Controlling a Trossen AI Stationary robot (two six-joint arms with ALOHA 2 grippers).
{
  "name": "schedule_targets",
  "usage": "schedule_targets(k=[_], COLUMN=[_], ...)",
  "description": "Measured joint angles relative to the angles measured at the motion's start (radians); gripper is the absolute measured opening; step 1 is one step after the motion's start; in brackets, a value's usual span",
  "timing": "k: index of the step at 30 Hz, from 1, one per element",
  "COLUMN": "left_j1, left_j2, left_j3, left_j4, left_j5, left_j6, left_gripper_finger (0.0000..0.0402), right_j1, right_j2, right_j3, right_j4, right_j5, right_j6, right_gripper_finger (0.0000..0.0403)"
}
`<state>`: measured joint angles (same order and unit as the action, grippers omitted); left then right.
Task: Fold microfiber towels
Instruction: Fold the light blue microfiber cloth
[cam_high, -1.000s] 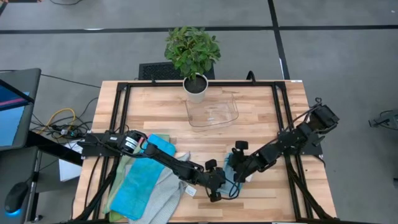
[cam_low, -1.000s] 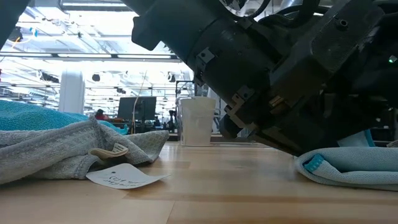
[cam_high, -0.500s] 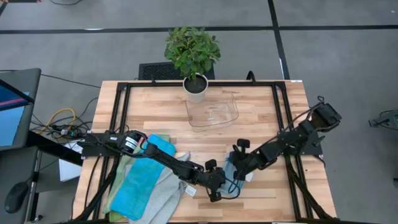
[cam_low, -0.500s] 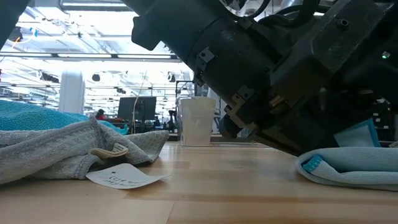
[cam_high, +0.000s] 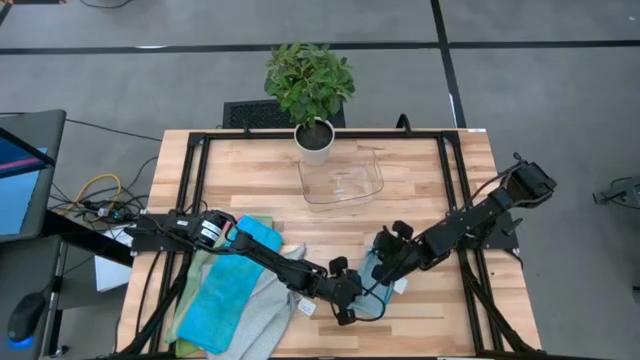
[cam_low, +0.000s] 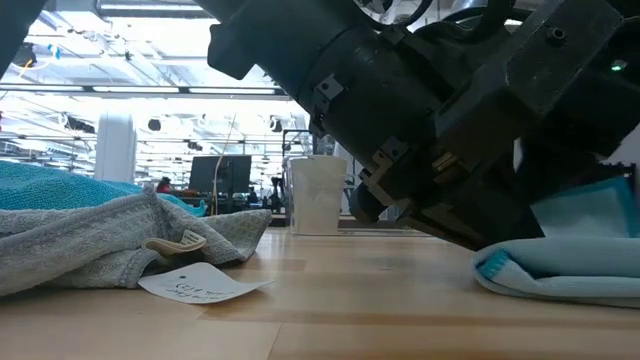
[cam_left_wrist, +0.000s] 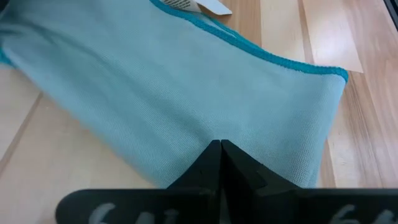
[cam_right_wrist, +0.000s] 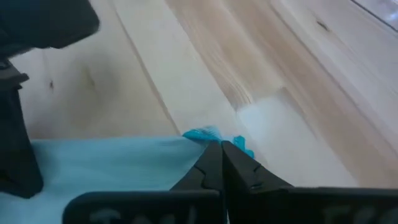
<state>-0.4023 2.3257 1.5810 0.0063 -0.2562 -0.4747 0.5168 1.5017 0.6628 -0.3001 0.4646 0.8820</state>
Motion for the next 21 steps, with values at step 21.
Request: schedule_targets(k=[21], left_j1=[-0.001], left_j2=[0.0], left_j3=[0.0], left_j4=[0.0], left_j5=[0.006], left_j6=[-0.019], left_gripper_finger=[0.0002], right_j1=[0.258], right_j2=[-0.005], right_j3=[0.0], right_j4=[-0.256], right_j5=[0.035], right_j6=[0.709], right_gripper_finger=[0.0054])
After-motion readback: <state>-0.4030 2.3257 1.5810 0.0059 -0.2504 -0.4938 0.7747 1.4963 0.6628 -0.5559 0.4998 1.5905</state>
